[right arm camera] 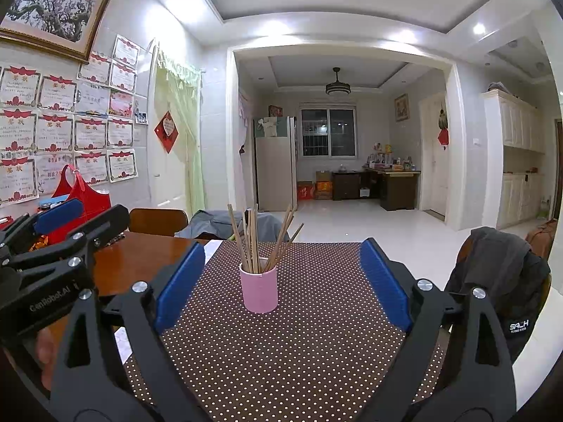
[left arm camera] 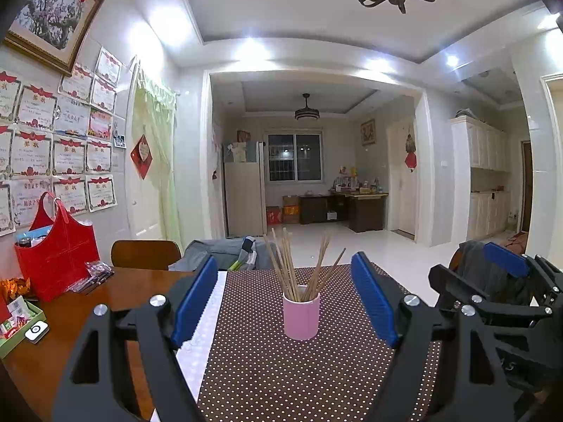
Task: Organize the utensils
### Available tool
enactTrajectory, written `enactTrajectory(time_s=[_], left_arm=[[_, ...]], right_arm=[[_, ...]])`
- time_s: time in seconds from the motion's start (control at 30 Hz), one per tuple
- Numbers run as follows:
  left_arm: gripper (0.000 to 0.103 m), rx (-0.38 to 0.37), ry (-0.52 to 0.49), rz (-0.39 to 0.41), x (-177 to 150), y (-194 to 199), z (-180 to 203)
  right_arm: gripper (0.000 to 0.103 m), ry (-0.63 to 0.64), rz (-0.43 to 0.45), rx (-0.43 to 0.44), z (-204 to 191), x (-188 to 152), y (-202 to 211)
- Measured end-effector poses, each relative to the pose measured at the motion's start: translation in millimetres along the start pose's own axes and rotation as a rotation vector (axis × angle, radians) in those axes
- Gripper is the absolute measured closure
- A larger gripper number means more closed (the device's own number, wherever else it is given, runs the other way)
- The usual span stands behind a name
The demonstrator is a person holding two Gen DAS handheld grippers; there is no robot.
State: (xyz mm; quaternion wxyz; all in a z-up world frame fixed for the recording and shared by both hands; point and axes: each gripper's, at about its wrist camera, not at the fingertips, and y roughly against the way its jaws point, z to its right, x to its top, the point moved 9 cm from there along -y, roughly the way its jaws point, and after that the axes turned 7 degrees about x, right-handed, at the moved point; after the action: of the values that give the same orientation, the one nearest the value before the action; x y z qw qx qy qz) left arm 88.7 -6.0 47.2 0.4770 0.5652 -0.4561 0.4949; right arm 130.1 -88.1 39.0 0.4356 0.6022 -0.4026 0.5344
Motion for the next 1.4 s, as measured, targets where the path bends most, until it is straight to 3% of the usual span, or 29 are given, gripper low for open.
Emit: enactTrajectory(time_s=[1.4], left_arm=[[0.026,-0.002,0.003,-0.002,-0.2,0.3,-4.0]], right_arm=[[0.014,-0.011,-0.006,0.002,-2.8,-0.4,-2.4]])
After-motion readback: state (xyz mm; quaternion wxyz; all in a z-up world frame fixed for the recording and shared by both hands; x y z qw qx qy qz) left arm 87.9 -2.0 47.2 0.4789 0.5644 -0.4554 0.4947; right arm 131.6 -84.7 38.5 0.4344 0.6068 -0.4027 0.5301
